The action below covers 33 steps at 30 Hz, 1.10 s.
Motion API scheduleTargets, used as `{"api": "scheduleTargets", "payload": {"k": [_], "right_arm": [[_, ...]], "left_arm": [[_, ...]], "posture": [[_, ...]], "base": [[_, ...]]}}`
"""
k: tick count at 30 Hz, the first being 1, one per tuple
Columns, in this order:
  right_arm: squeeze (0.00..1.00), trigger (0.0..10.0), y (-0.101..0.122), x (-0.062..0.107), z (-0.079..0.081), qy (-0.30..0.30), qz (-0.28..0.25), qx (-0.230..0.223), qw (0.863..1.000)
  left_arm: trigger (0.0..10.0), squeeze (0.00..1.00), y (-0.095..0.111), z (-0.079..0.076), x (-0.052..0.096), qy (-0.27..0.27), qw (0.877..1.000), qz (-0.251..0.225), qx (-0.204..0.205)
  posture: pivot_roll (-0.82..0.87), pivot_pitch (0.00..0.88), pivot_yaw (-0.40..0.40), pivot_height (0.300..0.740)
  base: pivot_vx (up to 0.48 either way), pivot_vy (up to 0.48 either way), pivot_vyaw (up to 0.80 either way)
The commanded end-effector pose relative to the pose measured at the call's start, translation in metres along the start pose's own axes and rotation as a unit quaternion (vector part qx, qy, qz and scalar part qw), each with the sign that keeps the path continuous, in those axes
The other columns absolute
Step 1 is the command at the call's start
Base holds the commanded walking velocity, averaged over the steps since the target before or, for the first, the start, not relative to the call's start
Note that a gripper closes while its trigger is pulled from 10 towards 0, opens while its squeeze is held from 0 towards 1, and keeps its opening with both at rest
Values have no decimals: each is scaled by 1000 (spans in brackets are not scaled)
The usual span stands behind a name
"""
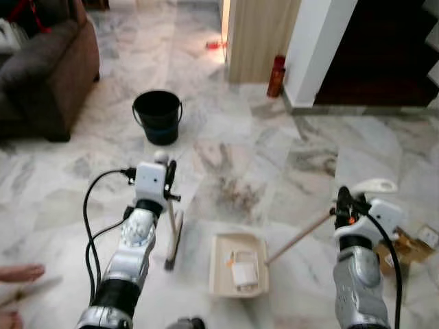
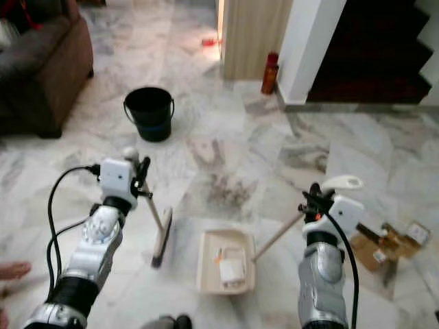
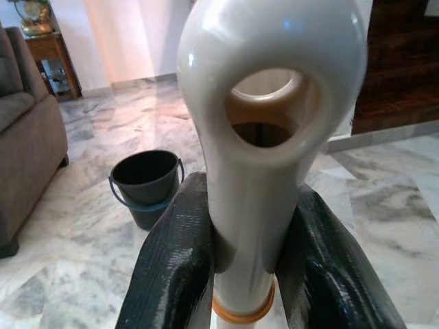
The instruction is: Sweep floor
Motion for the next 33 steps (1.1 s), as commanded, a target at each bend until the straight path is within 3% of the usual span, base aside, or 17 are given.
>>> {"api": "scheduleTargets", "payload": {"k": [1,29,33], "right_arm": [[0,10000,14,-4,3,5,-25,-7,1000],[0,10000,14,-4,11,22,-26,-2,999],[0,10000,15,-5,12,23,-28,2,999]], "left_arm": [[10000,0,17,2,-6,4,1000,-28,-2],[10000,0,16,3,-6,1,1000,-29,-2],[10000,0,17,4,-6,2,1000,-30,-2]], "posture": [[30,99,-45,740],[40,64,-35,740],[44,73,-38,740]], "base": [[274,0,0],[293,0,0],[296,0,588]]}}
Point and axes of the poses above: a point about 5 cm out from each wrist's last joint towards the gripper, its own x axis pointing back from the gripper into the wrist, its own y axis along the axis of the wrist's last joint, z = x × y, the point moved 6 cm from there along -x, pointing out of the wrist towards the gripper, and after that the axes turned 3 degrees about -x, right-handed, at the moved point
